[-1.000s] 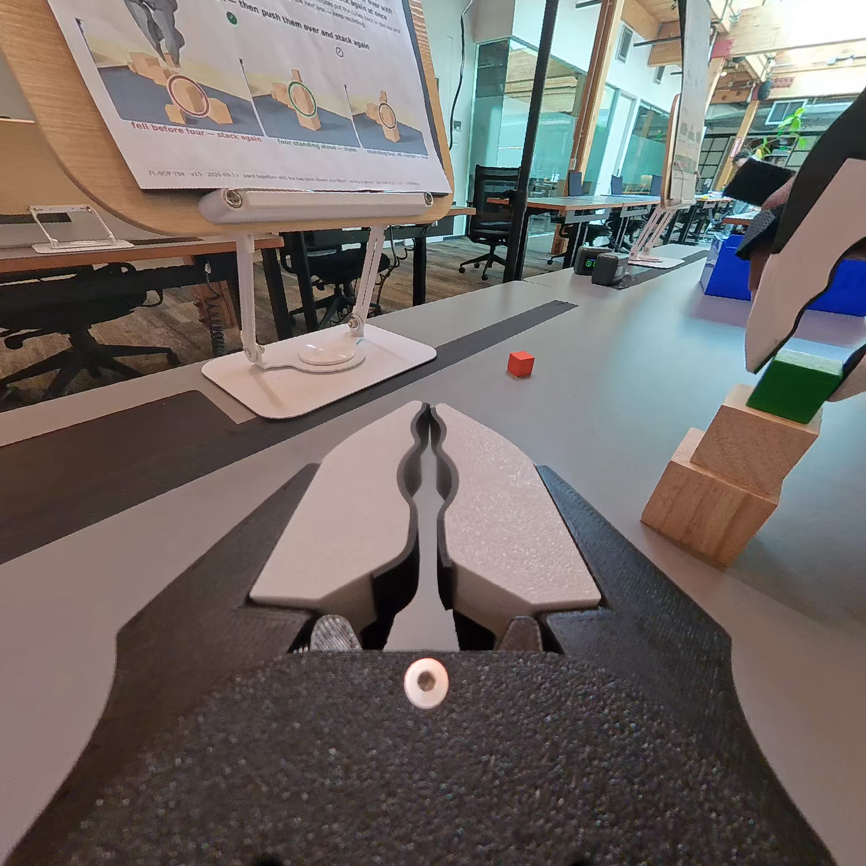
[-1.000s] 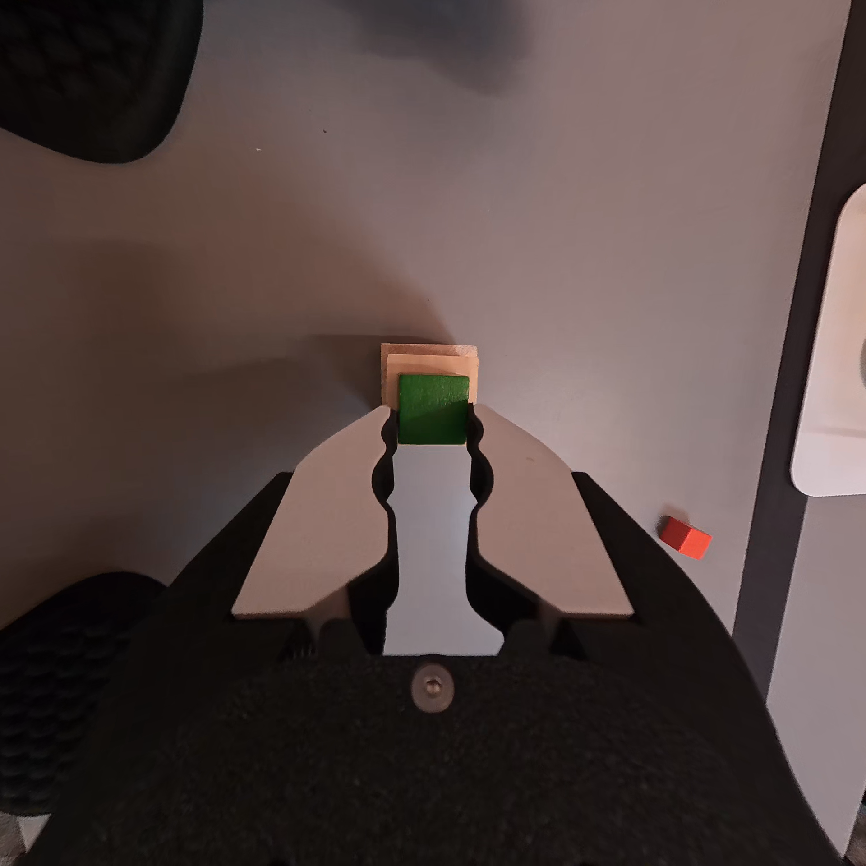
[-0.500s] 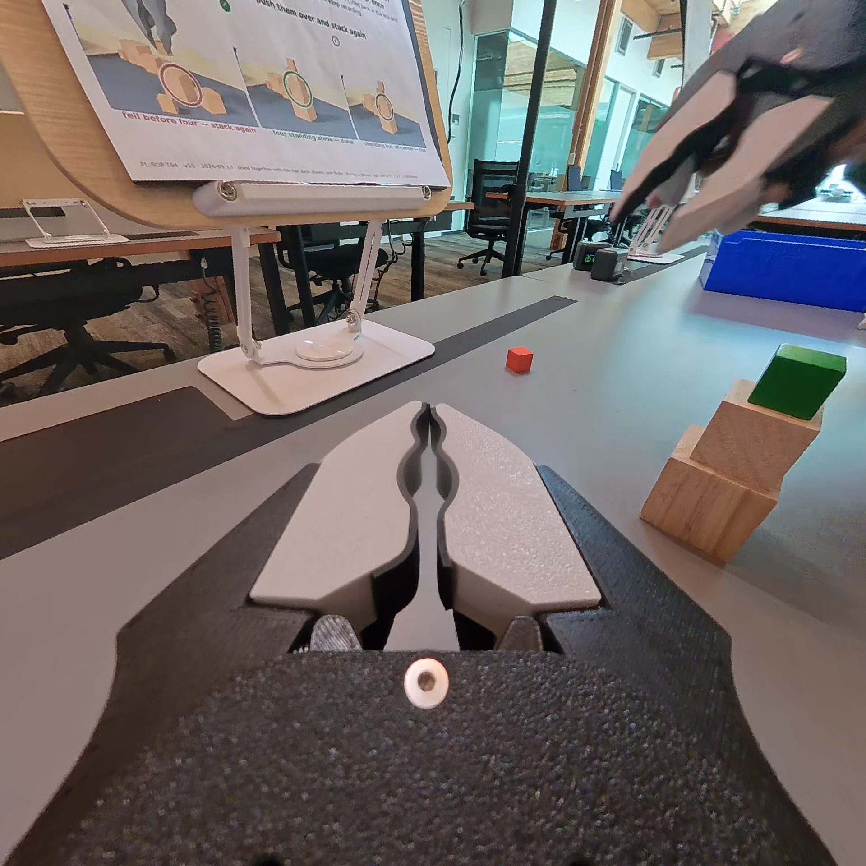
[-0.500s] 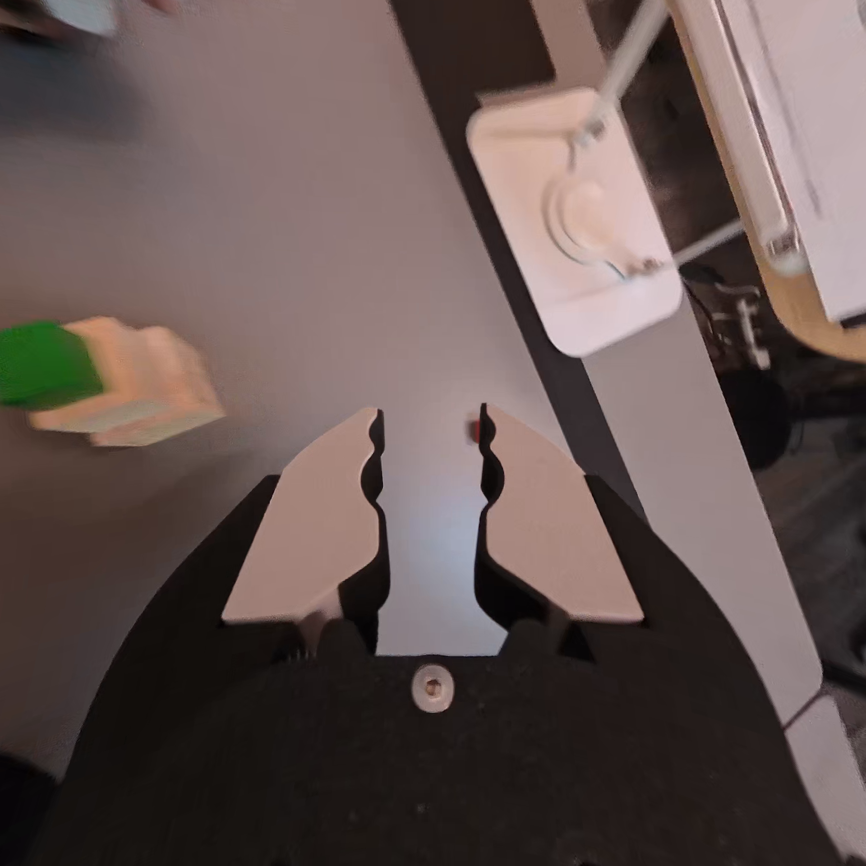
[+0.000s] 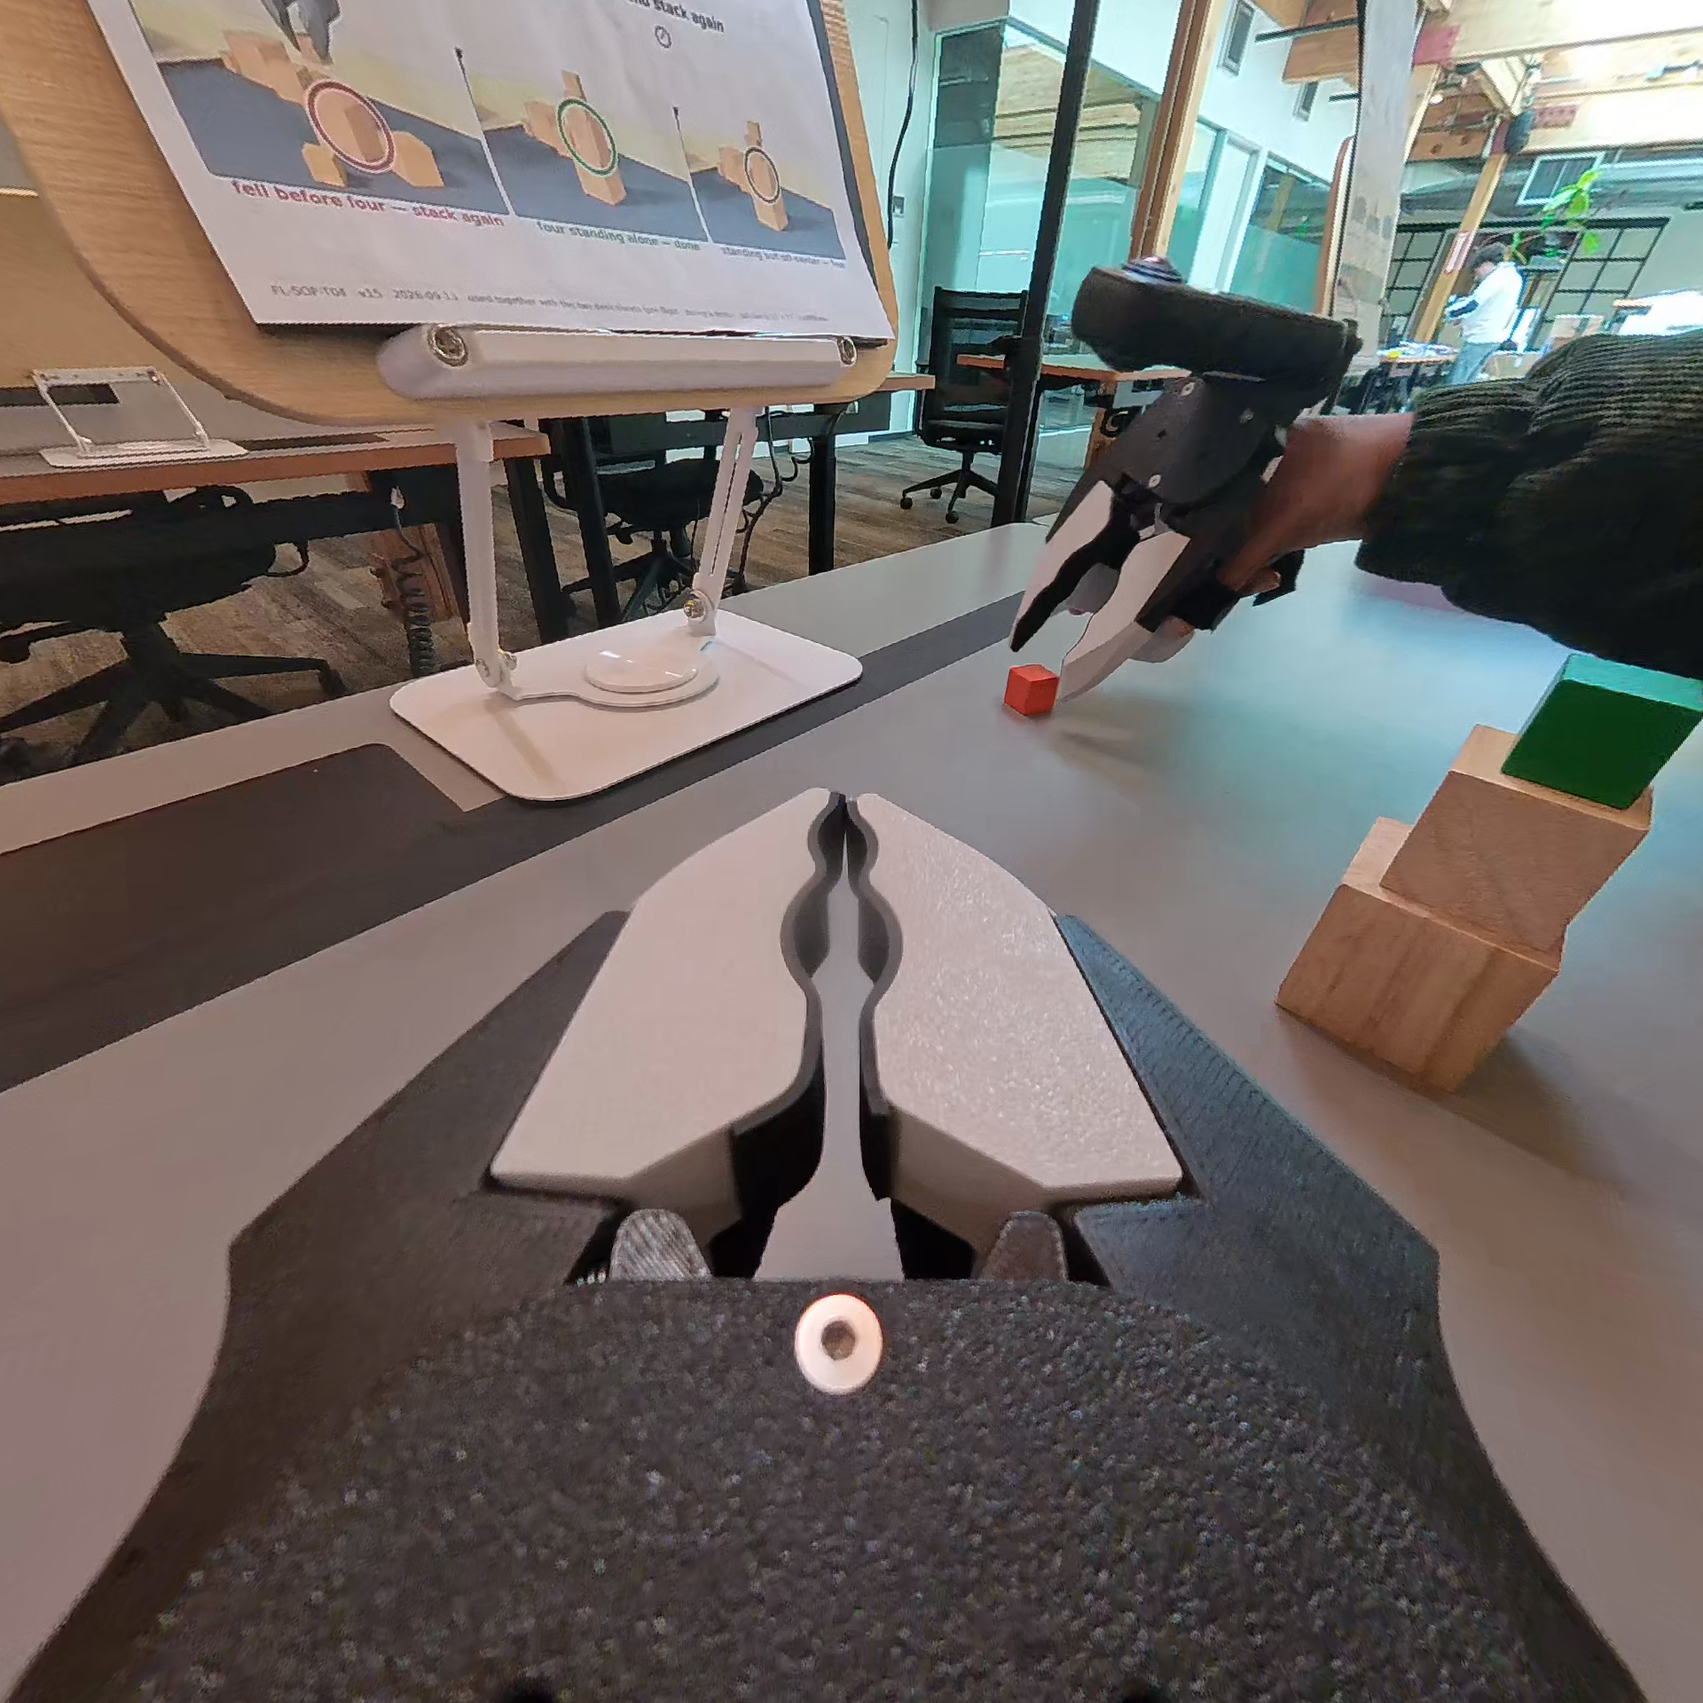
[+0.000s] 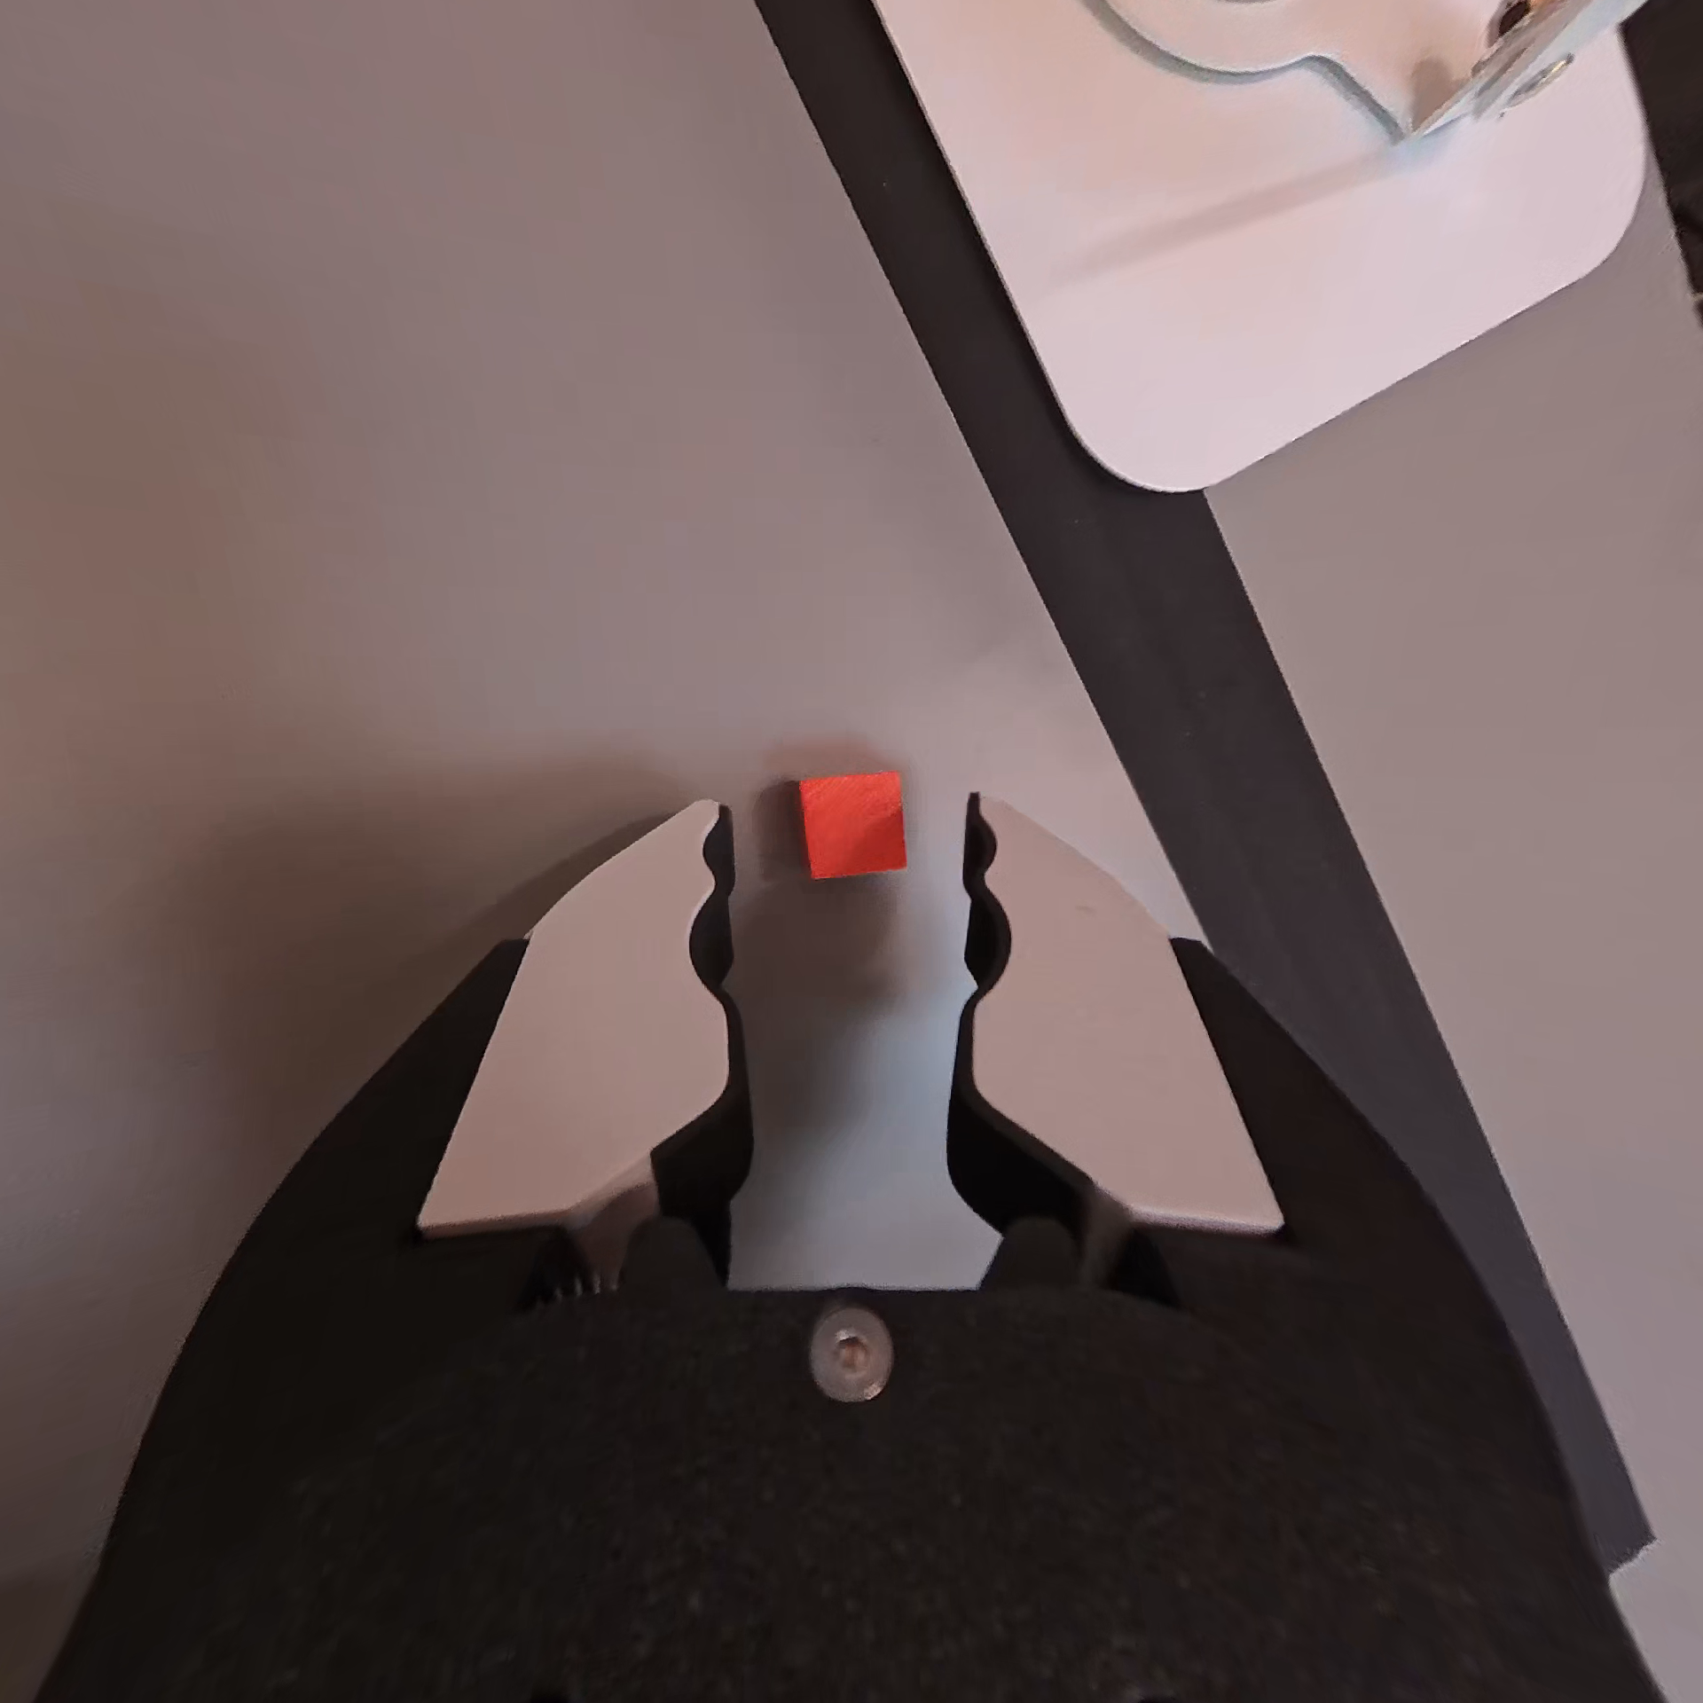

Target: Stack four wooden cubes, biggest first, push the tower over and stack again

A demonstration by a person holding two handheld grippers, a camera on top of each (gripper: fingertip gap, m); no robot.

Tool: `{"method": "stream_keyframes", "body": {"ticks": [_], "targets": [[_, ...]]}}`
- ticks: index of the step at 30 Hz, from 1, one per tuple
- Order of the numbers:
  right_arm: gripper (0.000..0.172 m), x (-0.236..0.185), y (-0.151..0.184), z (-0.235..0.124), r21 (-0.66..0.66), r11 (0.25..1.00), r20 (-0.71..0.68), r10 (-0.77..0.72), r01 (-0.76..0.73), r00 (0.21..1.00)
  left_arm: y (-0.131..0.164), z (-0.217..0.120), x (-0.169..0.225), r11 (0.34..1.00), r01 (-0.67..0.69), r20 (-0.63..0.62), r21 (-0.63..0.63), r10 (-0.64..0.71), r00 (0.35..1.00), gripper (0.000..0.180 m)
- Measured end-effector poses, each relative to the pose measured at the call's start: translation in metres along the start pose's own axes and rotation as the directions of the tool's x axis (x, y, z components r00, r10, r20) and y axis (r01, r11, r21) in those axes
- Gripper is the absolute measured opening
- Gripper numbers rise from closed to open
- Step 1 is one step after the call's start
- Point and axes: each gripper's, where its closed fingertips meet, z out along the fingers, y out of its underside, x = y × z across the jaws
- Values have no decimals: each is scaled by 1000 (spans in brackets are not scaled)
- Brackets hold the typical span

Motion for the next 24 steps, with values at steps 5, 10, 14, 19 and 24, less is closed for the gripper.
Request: {"method": "stream_keyframes", "body": {"ticks": [5,10,14,19,24], "targets": [[21,-7,-3,0,-13,1000,44,-17,18,999,1,1,-1,1000,4,-4,-2,-5,1000,0],[21,-55,-48,-52,119,986,127,-129,114,983,1,3,-1,1000,3,-12,-6,-3,1000,0],[21,-115,-70,-96,174,956,152,-265,238,952,1,2,0,1000,-2,-8,-5,2,1000,0],[21,-173,-75,-129,177,937,196,-333,301,922,-1,0,-1,1000,7,-7,11,-6,1000,0],[21,-199,-72,-135,152,934,207,-351,324,913,-2,0,1,1000,12,-17,20,-12,1000,0]]}}
